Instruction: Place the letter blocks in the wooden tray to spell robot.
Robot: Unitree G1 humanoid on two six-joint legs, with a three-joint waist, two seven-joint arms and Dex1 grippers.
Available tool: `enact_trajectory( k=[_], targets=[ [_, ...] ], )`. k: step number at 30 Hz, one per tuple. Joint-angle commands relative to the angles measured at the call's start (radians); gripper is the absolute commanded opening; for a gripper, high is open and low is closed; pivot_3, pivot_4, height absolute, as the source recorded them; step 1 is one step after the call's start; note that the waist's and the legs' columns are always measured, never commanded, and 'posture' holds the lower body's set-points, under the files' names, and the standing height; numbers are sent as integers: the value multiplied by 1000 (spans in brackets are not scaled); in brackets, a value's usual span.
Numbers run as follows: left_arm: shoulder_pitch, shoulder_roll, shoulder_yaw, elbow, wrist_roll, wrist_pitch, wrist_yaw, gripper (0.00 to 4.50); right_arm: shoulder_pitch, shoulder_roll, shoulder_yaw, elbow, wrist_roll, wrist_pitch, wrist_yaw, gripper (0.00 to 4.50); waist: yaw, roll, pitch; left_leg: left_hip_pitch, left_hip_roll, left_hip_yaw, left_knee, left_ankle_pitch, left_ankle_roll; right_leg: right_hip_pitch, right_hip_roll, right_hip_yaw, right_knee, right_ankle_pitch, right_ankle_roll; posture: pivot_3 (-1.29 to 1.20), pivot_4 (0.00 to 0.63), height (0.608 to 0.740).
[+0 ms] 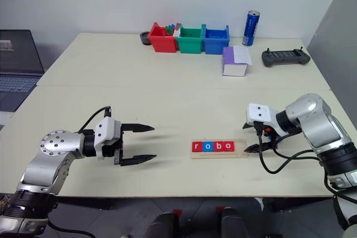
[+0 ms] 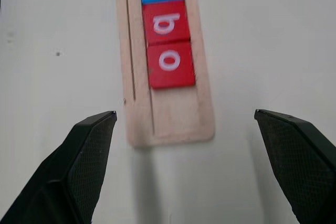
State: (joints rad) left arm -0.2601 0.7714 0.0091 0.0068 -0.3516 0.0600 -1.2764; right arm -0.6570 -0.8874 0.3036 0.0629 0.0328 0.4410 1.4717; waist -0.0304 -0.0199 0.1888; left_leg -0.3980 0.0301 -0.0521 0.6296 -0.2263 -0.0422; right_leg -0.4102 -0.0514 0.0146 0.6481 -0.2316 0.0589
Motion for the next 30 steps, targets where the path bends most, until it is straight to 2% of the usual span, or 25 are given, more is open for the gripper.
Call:
enact_trajectory(
  k=[1, 5, 11, 12, 30],
  targets=[
    [-21, 4, 12, -5, -4, -14, 1, 4500, -2, 21, -24, -1, 21, 19, -34, 3854, -5, 0, 0, 0, 0, 0, 0, 0, 0, 0, 0, 0, 0, 0, 0, 0, 150, 740],
    [-29, 5, 11, -11, -7, -7, 0, 4500, -3, 45, -7, -7, 15, 18, -48, 2533, -6, 0, 0, 1, 0, 0, 0, 0, 0, 0, 0, 0, 1, 0, 0, 0, 150, 740],
    [-20, 12, 18, -28, -13, 4, 3, 4500, 8, 57, 19, 5, -3, 5, -57, 295, -1, 0, 0, 0, 0, 0, 0, 0, 0, 0, 0, 0, 0, 0, 0, 0, 150, 740],
    [-19, 13, 18, -30, -13, 6, 4, 4500, 8, 58, 23, 4, -5, 6, -57, 43, -2, 0, 0, 0, 0, 0, 0, 0, 0, 0, 0, 0, 0, 0, 0, 0, 150, 740],
    [-9, 13, 21, -39, -13, 15, 6, 4500, -27, 153, 73, 80, -25, 8, -105, 43, -4, 0, 0, 1, 0, 0, 0, 0, 0, 0, 0, 0, 1, 0, 0, 0, 150, 740]
  ],
)
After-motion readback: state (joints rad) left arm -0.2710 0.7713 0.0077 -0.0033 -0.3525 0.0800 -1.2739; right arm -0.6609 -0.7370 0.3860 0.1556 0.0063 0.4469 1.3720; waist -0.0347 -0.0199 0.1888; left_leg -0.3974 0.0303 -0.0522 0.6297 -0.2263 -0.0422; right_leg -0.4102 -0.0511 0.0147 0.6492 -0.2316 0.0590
